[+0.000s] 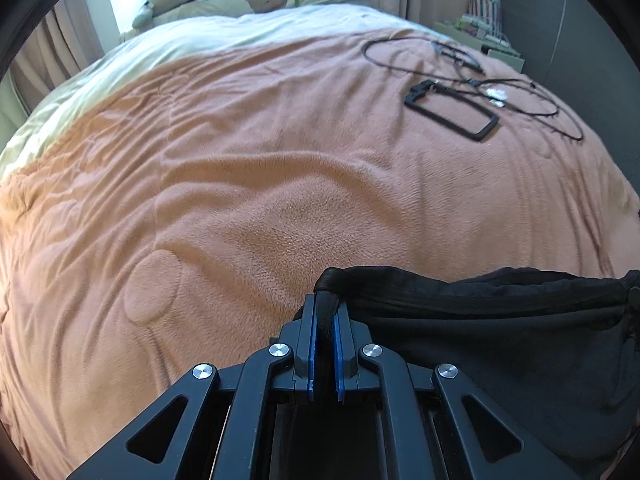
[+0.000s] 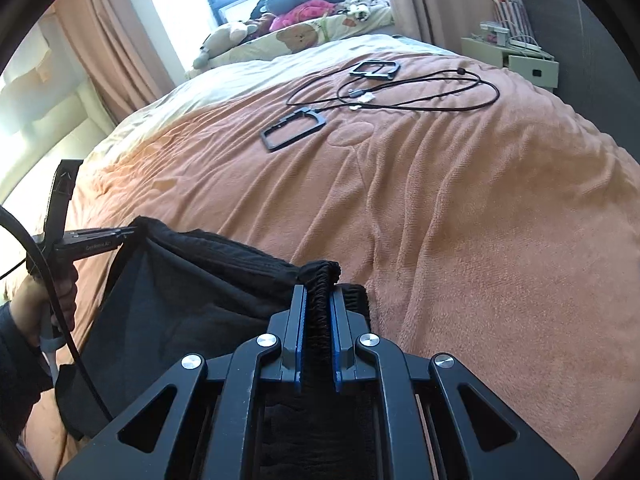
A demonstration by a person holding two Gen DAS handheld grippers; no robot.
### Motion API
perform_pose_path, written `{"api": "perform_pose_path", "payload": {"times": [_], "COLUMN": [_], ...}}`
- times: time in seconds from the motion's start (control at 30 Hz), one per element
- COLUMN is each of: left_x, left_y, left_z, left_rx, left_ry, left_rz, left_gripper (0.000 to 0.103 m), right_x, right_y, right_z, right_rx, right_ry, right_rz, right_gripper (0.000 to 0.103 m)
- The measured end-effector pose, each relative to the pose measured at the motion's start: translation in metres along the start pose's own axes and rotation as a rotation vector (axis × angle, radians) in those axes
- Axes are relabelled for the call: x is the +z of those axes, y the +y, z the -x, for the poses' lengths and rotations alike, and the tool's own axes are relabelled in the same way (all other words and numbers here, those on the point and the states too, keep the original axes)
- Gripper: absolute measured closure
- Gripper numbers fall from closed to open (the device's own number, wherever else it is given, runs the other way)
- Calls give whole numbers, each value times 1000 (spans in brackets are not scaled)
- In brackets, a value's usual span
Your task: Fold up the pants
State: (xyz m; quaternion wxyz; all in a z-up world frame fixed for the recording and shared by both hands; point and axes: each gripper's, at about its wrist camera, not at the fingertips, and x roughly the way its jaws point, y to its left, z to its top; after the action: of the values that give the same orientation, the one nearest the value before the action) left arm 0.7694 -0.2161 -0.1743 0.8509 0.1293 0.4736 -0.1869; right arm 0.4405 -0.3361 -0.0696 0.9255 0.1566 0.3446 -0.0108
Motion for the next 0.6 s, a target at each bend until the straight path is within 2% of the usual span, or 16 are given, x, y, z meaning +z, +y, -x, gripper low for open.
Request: {"api": "perform_pose_path", "payload": {"times": [0.03, 0.07, 0.13, 0.17, 0.2, 0.27, 0.6], "left_x": [1, 2, 4, 4, 3, 1, -37], "left_y": [0, 0, 1, 3, 6, 12, 33], "left_z": [-4, -5, -3, 0, 6, 17, 87], "left_rx": [12, 20, 53, 63, 62, 58, 62], "left_ry": [12, 15, 23, 26, 26, 23, 1], "left_rz": [4, 10, 20, 28, 38, 44, 68], "left_gripper": [90, 89, 66, 56, 53, 52, 52], "right_x": [0, -1, 0, 1, 3, 4, 1], "right_y": [0, 0, -2, -4, -5, -10, -17], "right_z": [-4, -5, -3, -1, 3, 13, 33], "right_rx": [-11, -12, -5, -3, -1, 26, 75], "right_ry": [9, 14, 26, 28, 28, 2, 19], "right_rz": [-4, -9, -31, -40, -49, -71, -122], "right_gripper": [92, 90, 85, 77, 62, 44, 43]}}
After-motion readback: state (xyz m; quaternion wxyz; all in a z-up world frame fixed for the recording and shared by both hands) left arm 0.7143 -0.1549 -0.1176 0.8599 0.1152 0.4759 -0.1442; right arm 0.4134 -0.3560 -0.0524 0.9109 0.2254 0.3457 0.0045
